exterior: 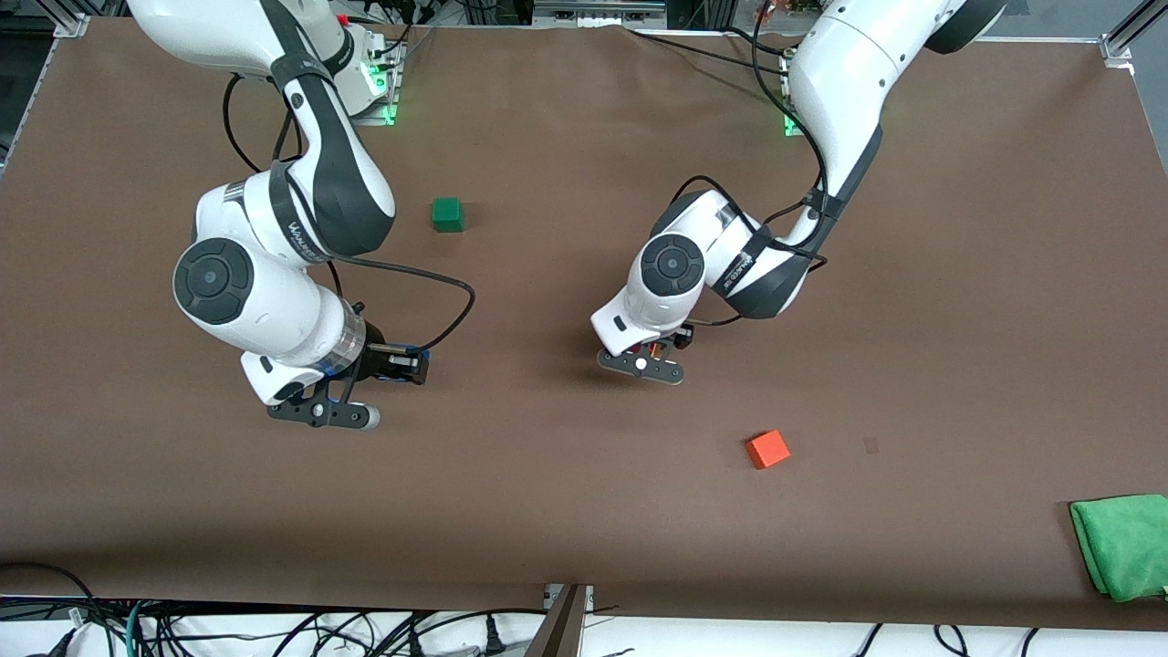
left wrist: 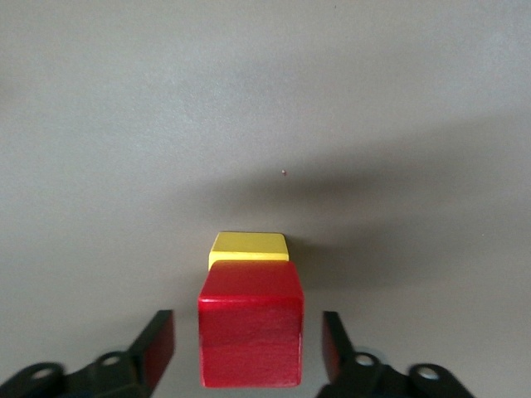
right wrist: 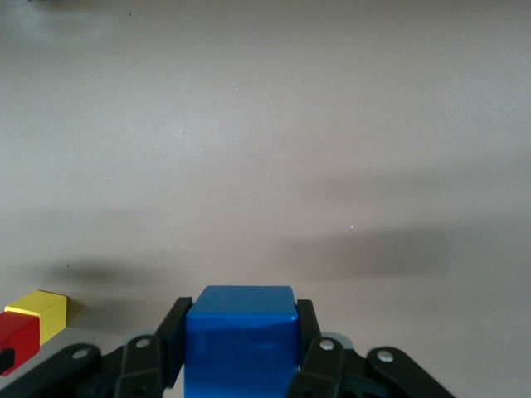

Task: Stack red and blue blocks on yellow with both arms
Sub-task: 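Open the left gripper and lift it off the red cube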

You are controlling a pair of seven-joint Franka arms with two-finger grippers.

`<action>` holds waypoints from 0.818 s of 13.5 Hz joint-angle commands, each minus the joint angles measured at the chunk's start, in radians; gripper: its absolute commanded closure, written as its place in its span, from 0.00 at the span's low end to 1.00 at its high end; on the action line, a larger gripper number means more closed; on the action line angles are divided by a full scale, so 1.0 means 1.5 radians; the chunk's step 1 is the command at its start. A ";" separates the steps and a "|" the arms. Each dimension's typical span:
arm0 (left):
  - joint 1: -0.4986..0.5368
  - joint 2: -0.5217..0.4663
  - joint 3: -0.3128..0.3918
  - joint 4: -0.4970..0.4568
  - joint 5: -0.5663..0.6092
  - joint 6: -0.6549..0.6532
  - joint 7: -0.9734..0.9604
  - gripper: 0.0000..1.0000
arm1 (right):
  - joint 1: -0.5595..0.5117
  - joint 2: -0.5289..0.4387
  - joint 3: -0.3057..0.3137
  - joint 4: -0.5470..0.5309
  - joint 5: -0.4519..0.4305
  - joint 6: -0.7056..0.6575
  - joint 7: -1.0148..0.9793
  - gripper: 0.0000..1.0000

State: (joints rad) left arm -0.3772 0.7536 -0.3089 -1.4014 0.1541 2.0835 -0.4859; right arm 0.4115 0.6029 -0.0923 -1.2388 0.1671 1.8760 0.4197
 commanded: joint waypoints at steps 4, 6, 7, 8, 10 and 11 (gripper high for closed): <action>0.038 -0.015 0.002 0.160 0.009 -0.180 -0.005 0.00 | 0.035 0.019 0.001 0.045 -0.003 -0.023 0.087 0.75; 0.092 -0.051 -0.002 0.166 0.010 -0.194 0.004 0.00 | 0.067 0.033 0.001 0.046 -0.005 -0.022 0.169 0.75; 0.126 -0.073 -0.007 0.165 0.005 -0.197 0.017 0.00 | 0.090 0.045 -0.001 0.049 -0.008 -0.022 0.223 0.75; 0.152 -0.099 -0.006 0.161 -0.003 -0.218 0.043 0.00 | 0.111 0.058 -0.001 0.062 -0.009 -0.019 0.279 0.75; 0.215 -0.138 -0.007 0.162 -0.005 -0.290 0.132 0.00 | 0.150 0.094 -0.001 0.105 -0.009 -0.012 0.382 0.75; 0.249 -0.160 -0.007 0.162 -0.007 -0.314 0.179 0.00 | 0.168 0.118 -0.002 0.130 -0.010 -0.005 0.432 0.75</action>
State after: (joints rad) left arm -0.0821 0.5817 -0.3035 -1.1384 0.1538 1.6799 -0.3306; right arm 0.6210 0.7003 -0.0872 -1.1611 0.1669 1.8747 0.9375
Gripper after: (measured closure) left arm 0.000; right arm 0.454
